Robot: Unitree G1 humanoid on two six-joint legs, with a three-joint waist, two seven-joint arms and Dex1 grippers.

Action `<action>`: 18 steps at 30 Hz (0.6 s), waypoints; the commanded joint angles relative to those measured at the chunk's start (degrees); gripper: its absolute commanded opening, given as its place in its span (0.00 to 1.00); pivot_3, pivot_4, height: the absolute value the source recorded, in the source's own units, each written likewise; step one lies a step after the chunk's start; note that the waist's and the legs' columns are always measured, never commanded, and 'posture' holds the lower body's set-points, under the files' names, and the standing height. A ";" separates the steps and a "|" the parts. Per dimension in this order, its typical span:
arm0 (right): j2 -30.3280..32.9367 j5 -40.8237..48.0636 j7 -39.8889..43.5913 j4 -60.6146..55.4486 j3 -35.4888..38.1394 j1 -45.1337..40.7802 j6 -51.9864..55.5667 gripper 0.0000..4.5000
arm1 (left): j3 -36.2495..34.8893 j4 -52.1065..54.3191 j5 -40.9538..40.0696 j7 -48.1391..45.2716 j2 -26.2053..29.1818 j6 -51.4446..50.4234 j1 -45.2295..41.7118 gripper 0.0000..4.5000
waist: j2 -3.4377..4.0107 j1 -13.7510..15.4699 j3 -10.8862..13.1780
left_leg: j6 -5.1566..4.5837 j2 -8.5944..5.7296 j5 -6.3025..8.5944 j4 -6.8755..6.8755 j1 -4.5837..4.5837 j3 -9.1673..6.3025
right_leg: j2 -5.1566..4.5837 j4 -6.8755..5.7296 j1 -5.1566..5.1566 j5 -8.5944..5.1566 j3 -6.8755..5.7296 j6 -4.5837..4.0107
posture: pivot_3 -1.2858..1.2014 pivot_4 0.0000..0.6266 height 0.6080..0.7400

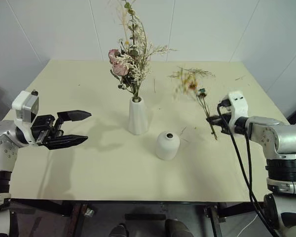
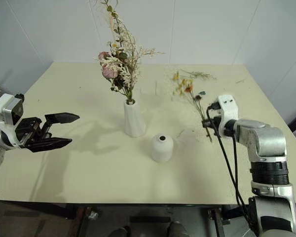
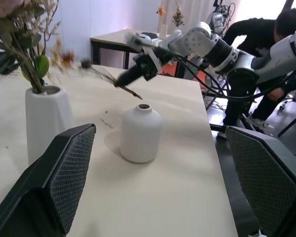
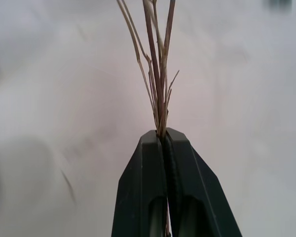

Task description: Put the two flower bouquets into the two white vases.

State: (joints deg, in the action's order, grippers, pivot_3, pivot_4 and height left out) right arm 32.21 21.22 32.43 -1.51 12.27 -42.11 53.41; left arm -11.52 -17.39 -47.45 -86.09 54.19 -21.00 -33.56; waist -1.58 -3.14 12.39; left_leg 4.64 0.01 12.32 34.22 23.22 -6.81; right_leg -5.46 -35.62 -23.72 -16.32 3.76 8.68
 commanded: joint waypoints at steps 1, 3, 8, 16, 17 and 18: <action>-4.28 2.93 1.43 -6.43 5.00 3.03 -16.09 0.01 | 0.41 -0.91 -0.56 -6.41 0.28 0.09 -1.77 1.00 | 0.00 -0.01 0.00 | 0.00 0.00 0.00 -0.01 -0.01 0.01 | -0.01 -0.01 0.00 0.00 0.00 0.01 | 0.52 0.24 1.00; -6.70 3.59 1.58 -8.81 5.77 5.45 -22.24 0.01 | 0.99 -1.52 -0.47 -6.41 0.15 0.08 -2.75 1.00 | 0.00 -0.01 0.00 | 0.00 0.00 0.00 -0.03 -0.01 0.00 | 0.00 -0.01 0.00 -0.01 0.00 0.02 | 0.52 0.24 1.00; -10.33 9.58 2.26 -12.16 6.72 7.95 -25.64 0.01 | 2.11 -2.50 -0.67 -6.41 0.19 0.34 -3.84 1.00 | 0.00 -0.06 0.00 | 0.03 0.00 -0.02 -0.02 -0.02 -0.01 | -0.01 -0.06 0.01 -0.01 0.00 0.02 | 0.52 0.24 1.00; -12.38 23.12 5.75 -21.35 5.95 12.76 -25.50 0.01 | 4.62 -4.22 -1.22 -6.41 0.11 0.70 -6.07 1.00 | 0.00 0.02 0.00 | 0.03 0.03 -0.05 -0.03 -0.10 -0.05 | 0.03 -0.20 0.01 -0.04 0.00 -0.04 | 0.52 0.24 1.00; -11.88 23.97 6.10 -22.31 5.20 13.80 -24.79 0.01 | 4.89 -4.30 -1.35 -6.41 0.10 0.74 -6.22 1.00 | 0.00 0.03 0.00 | 0.03 0.03 -0.05 -0.03 -0.10 -0.05 | 0.03 -0.20 0.01 -0.04 0.00 -0.04 | 0.52 0.24 1.00; -11.32 24.72 6.46 -23.25 4.43 14.98 -23.97 0.01 | 5.18 -4.30 -1.53 -6.41 0.08 0.69 -6.35 1.00 | 0.00 0.02 0.00 | 0.03 0.03 -0.05 -0.03 -0.10 -0.05 | 0.03 -0.20 0.01 -0.04 0.00 -0.05 | 0.52 0.24 1.00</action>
State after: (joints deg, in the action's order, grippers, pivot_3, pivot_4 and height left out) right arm 19.70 43.44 37.82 -21.44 17.37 -28.11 28.40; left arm -6.01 -21.50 -47.82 -86.09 53.99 -20.89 -38.64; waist -1.58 -3.11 12.39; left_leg 4.67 0.04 12.27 34.19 23.12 -6.86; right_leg -5.44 -35.81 -23.70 -16.37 3.76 8.63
